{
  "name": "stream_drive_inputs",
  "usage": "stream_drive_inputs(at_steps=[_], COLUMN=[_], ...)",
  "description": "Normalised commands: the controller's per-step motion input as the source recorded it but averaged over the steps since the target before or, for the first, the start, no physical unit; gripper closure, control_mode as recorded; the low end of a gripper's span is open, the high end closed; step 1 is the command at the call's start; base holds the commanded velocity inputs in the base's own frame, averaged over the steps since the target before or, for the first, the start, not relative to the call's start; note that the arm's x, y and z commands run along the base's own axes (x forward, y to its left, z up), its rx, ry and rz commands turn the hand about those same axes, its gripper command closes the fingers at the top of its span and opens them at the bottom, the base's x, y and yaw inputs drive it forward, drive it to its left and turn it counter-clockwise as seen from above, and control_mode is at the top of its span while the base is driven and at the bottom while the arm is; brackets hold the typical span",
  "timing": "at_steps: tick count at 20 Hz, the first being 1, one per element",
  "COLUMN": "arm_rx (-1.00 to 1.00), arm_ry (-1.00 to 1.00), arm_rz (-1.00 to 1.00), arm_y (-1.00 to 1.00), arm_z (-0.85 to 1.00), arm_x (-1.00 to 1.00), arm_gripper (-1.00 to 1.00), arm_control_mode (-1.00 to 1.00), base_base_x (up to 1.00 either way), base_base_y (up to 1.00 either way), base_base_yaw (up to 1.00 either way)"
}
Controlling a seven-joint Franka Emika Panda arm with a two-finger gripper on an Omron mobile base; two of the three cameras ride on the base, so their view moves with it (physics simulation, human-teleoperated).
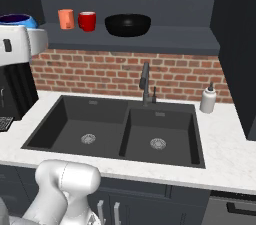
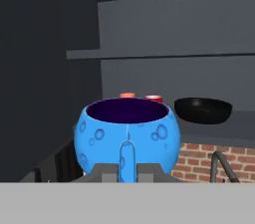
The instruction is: Gather all objects into one cabinet and sort the glasses and bowls to opposite sides.
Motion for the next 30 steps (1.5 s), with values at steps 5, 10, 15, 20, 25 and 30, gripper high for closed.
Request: stream_drive_inputs(at_steps=[5, 10, 15, 20, 25, 30], arm_rx=[-0.01, -0.06, -0.07, 0.00, -0.02, -0.06], arm_ry=[0.08, 0.14, 0.10, 0.08, 0.06, 0.04], arm_rz=[0.09, 0.04, 0.02, 0.00, 0.00, 0.00], arm_y=[0.30, 0.37, 0.34, 0.00, 0.00, 0.01], arm_z=[0.00, -0.31, -0.30, 0.00, -0.01, -0.19], arm_x=[0.33, 0.42, 0.59, 0.67, 0.69, 0.50], arm_gripper=[1.00, 1.00, 1.00, 1.00, 1.00, 1.00], arm_control_mode=[-1.00, -1.00, -1.00, -1.00, -1.00, -1.00], base_base_x=[0.00, 0.00, 0.00, 0.00, 0.00, 0.00], base_base_y=[0.00, 0.00, 0.00, 0.00, 0.00, 0.00], base_base_yaw=[0.00, 0.00, 0.00, 0.00, 0.00, 0.00])
